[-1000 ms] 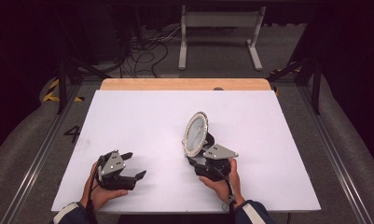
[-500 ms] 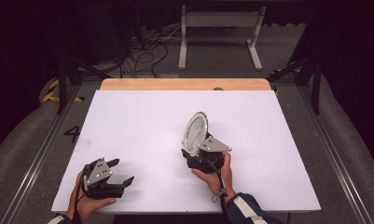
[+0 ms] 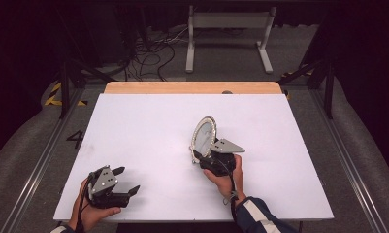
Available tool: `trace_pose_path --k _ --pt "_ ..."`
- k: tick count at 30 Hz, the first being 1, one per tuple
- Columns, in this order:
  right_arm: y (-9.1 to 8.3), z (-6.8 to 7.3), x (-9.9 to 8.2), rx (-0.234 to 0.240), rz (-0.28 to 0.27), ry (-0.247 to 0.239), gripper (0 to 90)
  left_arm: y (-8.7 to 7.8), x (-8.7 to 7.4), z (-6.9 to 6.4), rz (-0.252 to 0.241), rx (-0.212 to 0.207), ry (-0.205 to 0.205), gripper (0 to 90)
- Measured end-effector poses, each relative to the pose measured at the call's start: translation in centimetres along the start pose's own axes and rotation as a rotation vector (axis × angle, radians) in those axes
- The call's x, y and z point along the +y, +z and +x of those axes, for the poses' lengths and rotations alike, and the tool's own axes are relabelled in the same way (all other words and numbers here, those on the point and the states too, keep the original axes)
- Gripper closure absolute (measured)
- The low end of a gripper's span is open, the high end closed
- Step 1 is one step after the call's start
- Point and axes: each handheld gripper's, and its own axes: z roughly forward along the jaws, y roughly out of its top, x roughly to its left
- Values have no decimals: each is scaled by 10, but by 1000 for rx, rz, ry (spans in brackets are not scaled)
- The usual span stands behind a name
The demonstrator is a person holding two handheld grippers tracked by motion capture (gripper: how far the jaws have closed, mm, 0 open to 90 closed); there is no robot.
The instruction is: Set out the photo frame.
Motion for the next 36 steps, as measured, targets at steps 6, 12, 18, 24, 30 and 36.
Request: trace_pose_path --k 6,12,18,24,30,36 --pt "0 -6 1 35 17 6 643 2 1 -1 4 -7 -2 191" --pt "-1 -9 2 55 30 -2 671 12 10 1 -6 -20 -11 192" --pt "-2 -14 3 92 48 7 708 26 25 5 -26 -49 -14 195" --pt "-6 -19 3 132 68 9 748 51 45 2 -19 -103 25 197" --pt "-8 -22 4 159 81 10 748 80 72 0 -26 -166 47 199" --pt "-12 -19 3 129 79 -12 639 104 93 2 -52 -219 20 201"
